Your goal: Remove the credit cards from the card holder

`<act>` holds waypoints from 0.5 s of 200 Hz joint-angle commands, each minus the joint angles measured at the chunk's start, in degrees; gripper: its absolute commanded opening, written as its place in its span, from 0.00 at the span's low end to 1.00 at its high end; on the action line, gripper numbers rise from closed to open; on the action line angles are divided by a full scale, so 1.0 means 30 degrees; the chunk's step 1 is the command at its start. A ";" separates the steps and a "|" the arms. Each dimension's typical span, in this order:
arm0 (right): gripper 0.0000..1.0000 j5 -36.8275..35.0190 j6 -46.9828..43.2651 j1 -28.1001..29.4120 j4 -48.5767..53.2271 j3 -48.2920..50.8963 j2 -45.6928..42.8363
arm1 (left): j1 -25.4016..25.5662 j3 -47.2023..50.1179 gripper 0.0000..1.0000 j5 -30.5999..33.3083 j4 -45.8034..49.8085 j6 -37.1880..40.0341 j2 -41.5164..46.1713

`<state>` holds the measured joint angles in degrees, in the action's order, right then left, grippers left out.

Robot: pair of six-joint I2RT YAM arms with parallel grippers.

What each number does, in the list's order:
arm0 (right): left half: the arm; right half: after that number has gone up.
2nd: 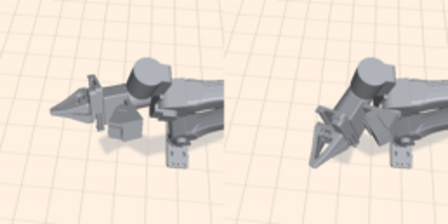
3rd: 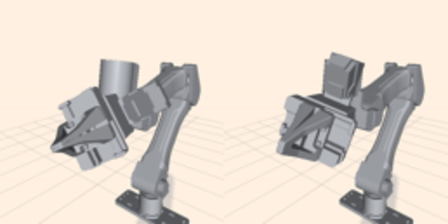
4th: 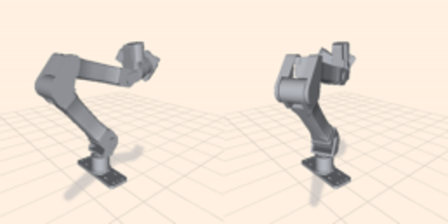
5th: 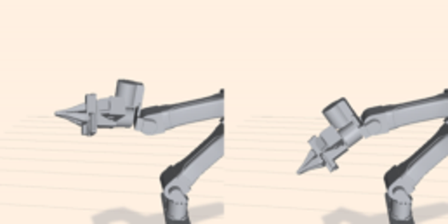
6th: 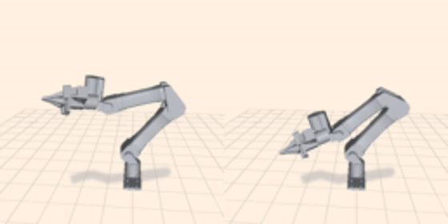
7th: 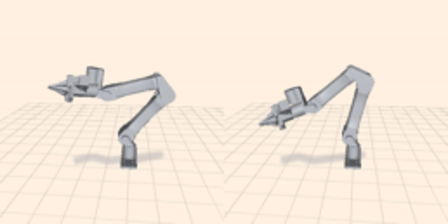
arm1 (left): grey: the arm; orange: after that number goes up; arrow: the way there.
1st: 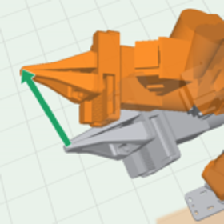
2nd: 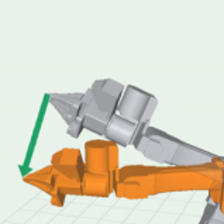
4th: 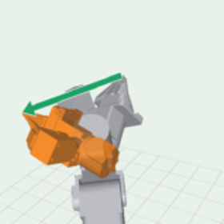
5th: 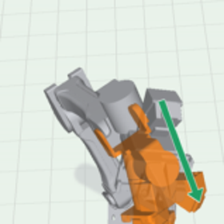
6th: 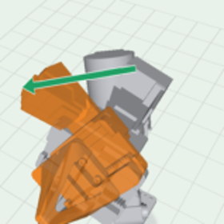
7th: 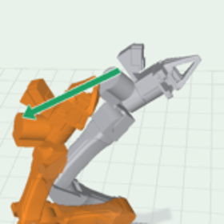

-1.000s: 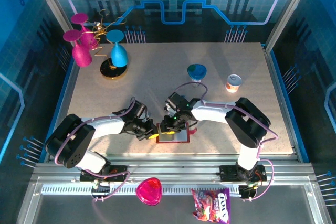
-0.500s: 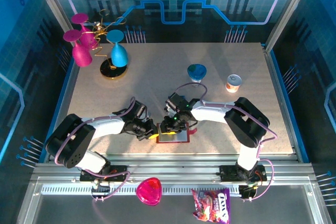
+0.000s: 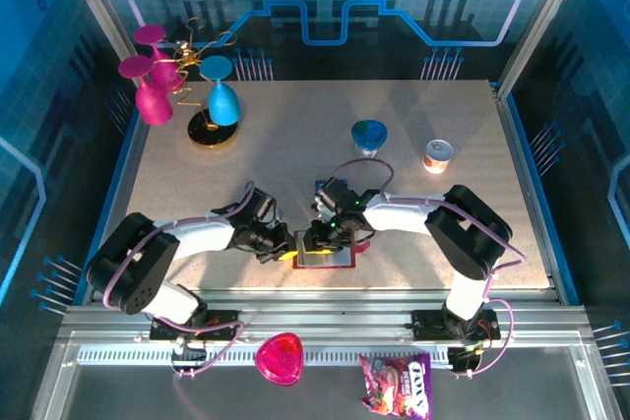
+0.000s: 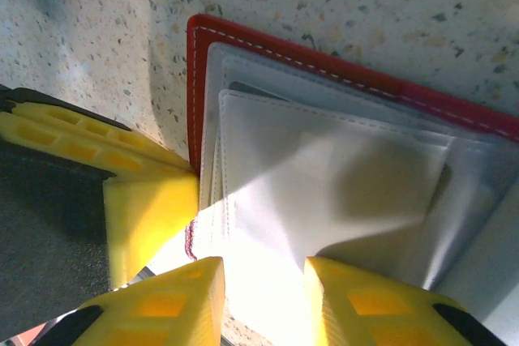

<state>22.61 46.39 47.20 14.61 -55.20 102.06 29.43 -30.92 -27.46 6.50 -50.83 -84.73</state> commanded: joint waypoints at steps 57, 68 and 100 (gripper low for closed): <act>0.30 0.2380 0.1403 -0.0979 -0.4970 0.3240 -0.0531 | 0.0205 -0.1635 0.10 0.0294 0.1910 -0.0262 0.0632; 0.29 0.2591 0.1577 -0.1105 -0.5623 0.3557 -0.0490 | 0.0200 -0.1749 0.10 0.0123 0.1768 -0.0508 0.0755; 0.29 0.2971 0.1823 -0.1260 -0.6611 0.4114 -0.0417 | 0.0263 -0.1853 0.14 -0.0342 0.1042 -0.1153 0.0656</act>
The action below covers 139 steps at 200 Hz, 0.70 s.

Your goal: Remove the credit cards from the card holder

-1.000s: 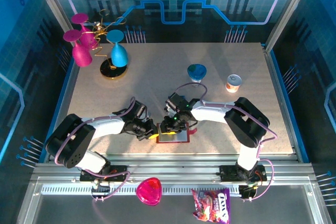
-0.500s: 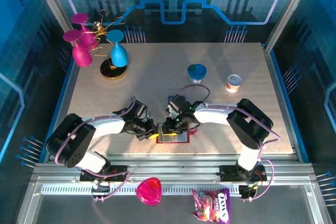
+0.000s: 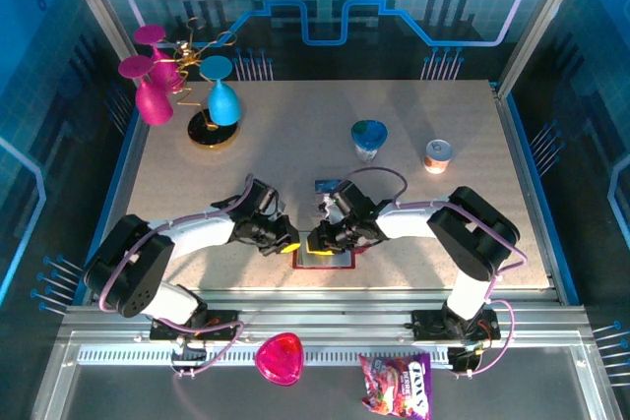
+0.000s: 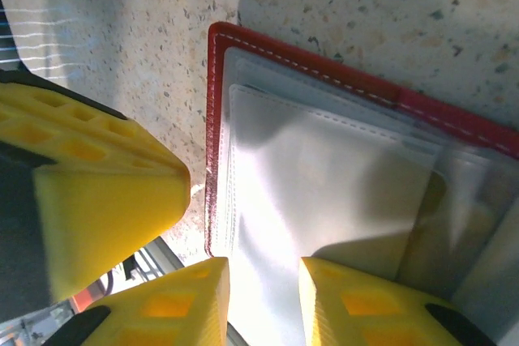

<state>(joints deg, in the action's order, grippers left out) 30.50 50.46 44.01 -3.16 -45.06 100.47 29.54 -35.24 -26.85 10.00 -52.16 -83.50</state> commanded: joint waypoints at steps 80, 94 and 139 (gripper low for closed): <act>0.28 0.0619 0.0583 -0.0494 -0.1313 0.1162 0.0141 | 0.0688 -0.0205 0.25 -0.0806 -0.0934 -0.1378 -0.0799; 0.28 0.0665 0.0583 -0.0527 -0.1291 0.1184 0.0119 | 0.0714 -0.0107 0.29 -0.0659 -0.0728 -0.1406 -0.0652; 0.27 0.0641 0.0656 -0.0549 -0.1318 0.1279 0.0011 | 0.0869 0.0774 0.29 -0.0550 -0.1019 -0.2151 0.0266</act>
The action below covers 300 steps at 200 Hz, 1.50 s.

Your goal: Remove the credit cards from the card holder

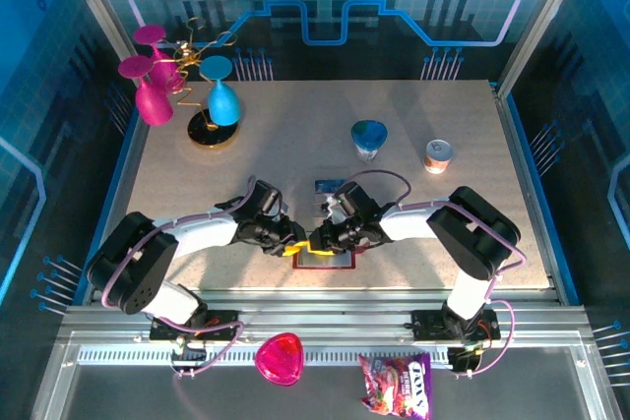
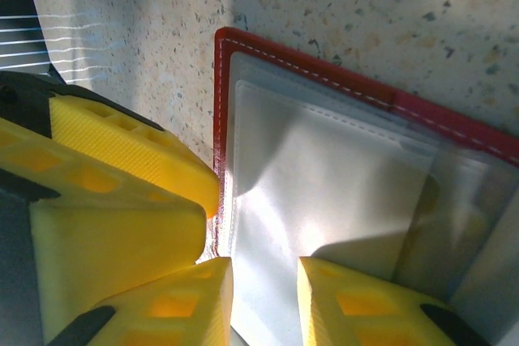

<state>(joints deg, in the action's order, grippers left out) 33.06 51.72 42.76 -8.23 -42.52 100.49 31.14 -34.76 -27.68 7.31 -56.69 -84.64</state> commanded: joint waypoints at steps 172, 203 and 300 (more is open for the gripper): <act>0.26 -0.0151 0.0172 -0.0165 0.0384 0.0577 -0.0039 | 0.0886 0.1230 0.26 -0.0107 0.0002 -0.1055 0.1020; 0.27 -0.0180 0.0163 -0.0149 0.0428 0.0551 -0.0068 | 0.0962 0.1403 0.24 -0.0435 -0.0687 -0.1291 0.0685; 0.26 -0.0122 0.0183 -0.0160 0.0499 0.0551 -0.0026 | 0.1088 0.1478 0.21 -0.0556 -0.1157 -0.1349 0.0068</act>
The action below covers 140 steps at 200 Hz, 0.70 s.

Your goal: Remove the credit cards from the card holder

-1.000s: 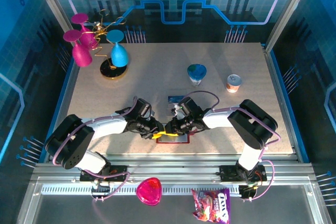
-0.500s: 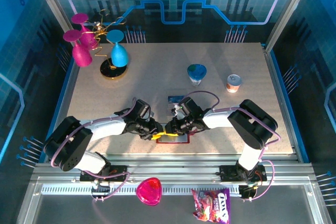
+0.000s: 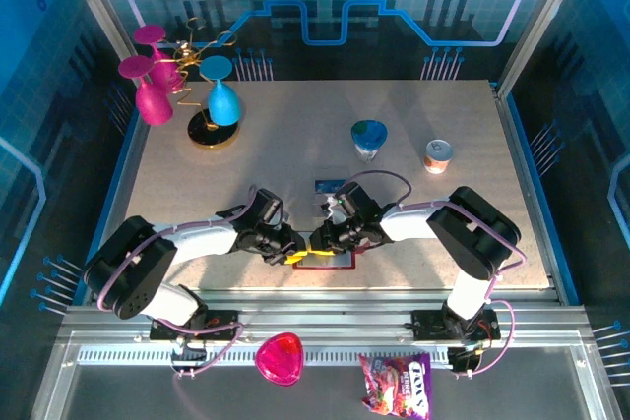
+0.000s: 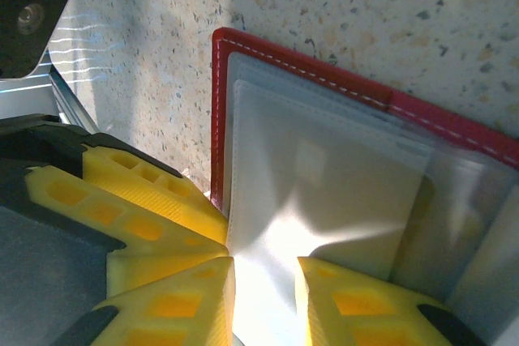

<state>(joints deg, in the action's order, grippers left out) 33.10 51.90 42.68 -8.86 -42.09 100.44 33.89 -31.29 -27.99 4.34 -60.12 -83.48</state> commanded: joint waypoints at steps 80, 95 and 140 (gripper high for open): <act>0.26 -0.0107 0.0081 -0.0133 0.0757 0.0398 -0.0029 | 0.0170 0.0263 0.16 0.0027 -0.0620 -0.0309 -0.0441; 0.26 -0.0036 0.0117 -0.0128 0.0699 0.0405 -0.0103 | 0.0180 0.0307 0.17 0.0086 -0.0909 -0.0463 -0.0537; 0.26 -0.0041 0.0077 -0.0149 0.0923 0.0292 -0.1112 | 0.0187 0.0194 0.18 0.0205 -0.1058 -0.0412 -0.0781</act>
<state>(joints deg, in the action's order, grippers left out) 33.06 51.92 42.68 -8.36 -41.98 99.72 33.93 -31.29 -28.08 1.98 -60.97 -84.58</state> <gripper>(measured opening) 0.263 0.183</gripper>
